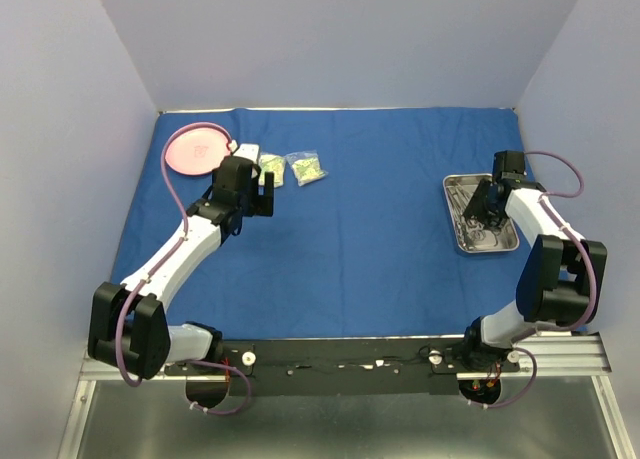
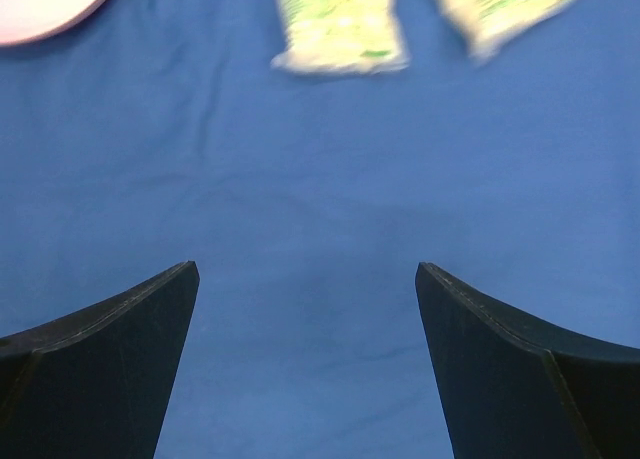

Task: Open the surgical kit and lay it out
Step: Pick up the medical item from the container.

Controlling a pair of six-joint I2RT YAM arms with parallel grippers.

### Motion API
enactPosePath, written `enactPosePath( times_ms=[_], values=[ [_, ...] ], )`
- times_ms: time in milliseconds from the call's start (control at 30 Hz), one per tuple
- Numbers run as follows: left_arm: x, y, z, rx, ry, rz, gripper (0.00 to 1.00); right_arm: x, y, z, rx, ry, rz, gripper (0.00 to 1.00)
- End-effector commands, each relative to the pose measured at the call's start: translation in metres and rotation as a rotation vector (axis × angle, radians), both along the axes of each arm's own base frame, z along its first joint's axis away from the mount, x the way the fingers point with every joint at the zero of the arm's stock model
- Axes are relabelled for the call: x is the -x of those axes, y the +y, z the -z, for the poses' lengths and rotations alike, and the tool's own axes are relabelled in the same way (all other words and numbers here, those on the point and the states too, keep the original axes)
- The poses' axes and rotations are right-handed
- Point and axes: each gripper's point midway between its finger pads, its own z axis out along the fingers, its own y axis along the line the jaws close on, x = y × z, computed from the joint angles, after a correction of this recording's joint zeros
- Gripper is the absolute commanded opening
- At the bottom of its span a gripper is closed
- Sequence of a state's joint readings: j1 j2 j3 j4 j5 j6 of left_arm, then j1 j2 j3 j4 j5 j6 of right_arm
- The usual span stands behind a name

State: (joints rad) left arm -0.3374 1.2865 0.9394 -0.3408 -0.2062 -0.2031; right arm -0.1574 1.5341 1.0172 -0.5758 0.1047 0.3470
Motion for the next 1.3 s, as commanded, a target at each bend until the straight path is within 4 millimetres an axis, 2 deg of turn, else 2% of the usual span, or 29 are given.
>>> enactPosePath(
  times_ms=[0, 33, 167, 400, 633, 733, 867, 1033, 1267],
  values=[
    [-0.008, 0.032, 0.016, -0.148, -0.046, -0.097, 0.99, -0.012, -0.009, 0.005, 0.042, 0.008, -0.043, 0.54],
    [-0.014, 0.032, 0.008, -0.150, -0.068, -0.105, 0.99, -0.012, -0.009, 0.007, 0.044, 0.008, -0.047, 0.52],
    [-0.021, 0.029, 0.010, -0.152, -0.063, -0.102, 0.99, -0.012, 0.000, 0.016, 0.006, 0.004, -0.095, 0.45],
    [-0.022, 0.021, 0.014, -0.123, -0.058, -0.073, 0.99, -0.012, 0.009, 0.028, -0.037, 0.020, -0.146, 0.44],
    [-0.022, 0.018, 0.016, -0.115, -0.053, -0.058, 0.99, -0.011, 0.009, 0.038, -0.047, 0.070, -0.146, 0.44],
    [-0.022, 0.018, 0.016, -0.115, -0.054, -0.056, 0.99, -0.009, 0.010, 0.045, -0.058, 0.096, -0.146, 0.37],
    [-0.022, 0.015, 0.017, -0.105, -0.052, -0.043, 0.99, -0.009, 0.017, 0.050, -0.094, 0.100, -0.156, 0.36],
    [-0.023, 0.012, 0.018, -0.094, -0.046, -0.035, 0.99, -0.004, 0.016, 0.059, -0.089, 0.141, -0.161, 0.35],
    [-0.024, 0.011, 0.019, -0.092, -0.042, -0.030, 0.99, -0.005, 0.014, 0.052, -0.071, 0.126, -0.161, 0.17]
  ],
)
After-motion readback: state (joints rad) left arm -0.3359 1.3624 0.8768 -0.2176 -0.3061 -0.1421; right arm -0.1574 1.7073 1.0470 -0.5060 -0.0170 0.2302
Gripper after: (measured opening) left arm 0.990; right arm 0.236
